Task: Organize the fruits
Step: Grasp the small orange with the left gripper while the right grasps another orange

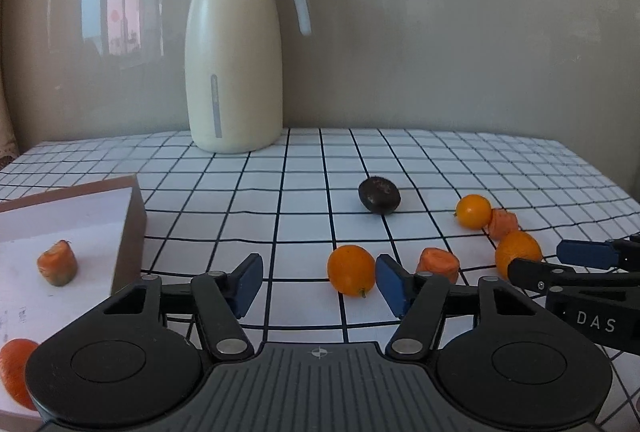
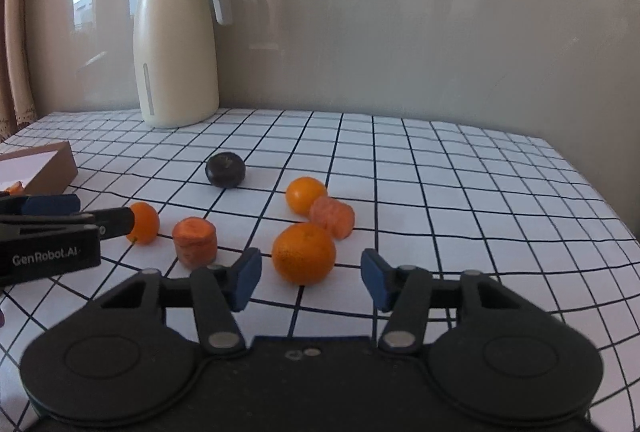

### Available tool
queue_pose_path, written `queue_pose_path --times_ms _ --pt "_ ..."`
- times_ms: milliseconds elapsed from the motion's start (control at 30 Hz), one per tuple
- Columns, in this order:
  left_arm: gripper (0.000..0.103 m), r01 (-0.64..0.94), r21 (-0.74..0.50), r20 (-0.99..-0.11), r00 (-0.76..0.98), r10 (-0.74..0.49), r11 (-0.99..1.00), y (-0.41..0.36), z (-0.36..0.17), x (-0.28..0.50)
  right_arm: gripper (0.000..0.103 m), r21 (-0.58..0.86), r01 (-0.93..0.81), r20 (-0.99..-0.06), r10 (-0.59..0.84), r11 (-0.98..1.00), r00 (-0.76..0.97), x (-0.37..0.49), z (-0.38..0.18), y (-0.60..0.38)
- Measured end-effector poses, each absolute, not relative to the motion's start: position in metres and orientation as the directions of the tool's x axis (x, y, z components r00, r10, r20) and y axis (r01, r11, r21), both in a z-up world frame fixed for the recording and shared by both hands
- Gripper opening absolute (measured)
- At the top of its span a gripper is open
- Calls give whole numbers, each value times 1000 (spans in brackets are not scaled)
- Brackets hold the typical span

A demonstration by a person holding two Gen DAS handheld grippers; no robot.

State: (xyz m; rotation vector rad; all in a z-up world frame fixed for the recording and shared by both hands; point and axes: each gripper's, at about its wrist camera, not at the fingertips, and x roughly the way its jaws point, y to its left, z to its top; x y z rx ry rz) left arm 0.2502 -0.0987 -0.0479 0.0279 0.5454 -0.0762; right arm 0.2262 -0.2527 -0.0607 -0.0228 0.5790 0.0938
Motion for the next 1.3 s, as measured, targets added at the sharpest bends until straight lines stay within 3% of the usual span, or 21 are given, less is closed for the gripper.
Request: queue_pose_path --times_ms 167,300,400,467,867,1300 --pt "57 95 9 -542 837 -75 995 -106 -52 260 45 7 -99 -568 85 995 819 236 -63 -251" --pt "55 110 5 -553 829 -89 994 -111 -55 267 36 15 -99 -581 90 995 809 242 -66 -253" --pt "48 109 -1 -567 819 -90 994 -114 -58 270 33 22 -104 -585 97 994 805 244 -67 -254" --pt "30 112 -4 -581 809 -94 994 -115 -61 272 30 21 -101 -584 94 995 806 245 -67 -254" --pt "30 121 -13 -564 819 -108 993 -114 -55 265 29 13 -74 -565 69 997 822 235 -57 -255" --pt "30 139 20 -481 870 -113 990 -99 -19 222 29 -7 -79 -493 65 997 868 203 -28 -241"
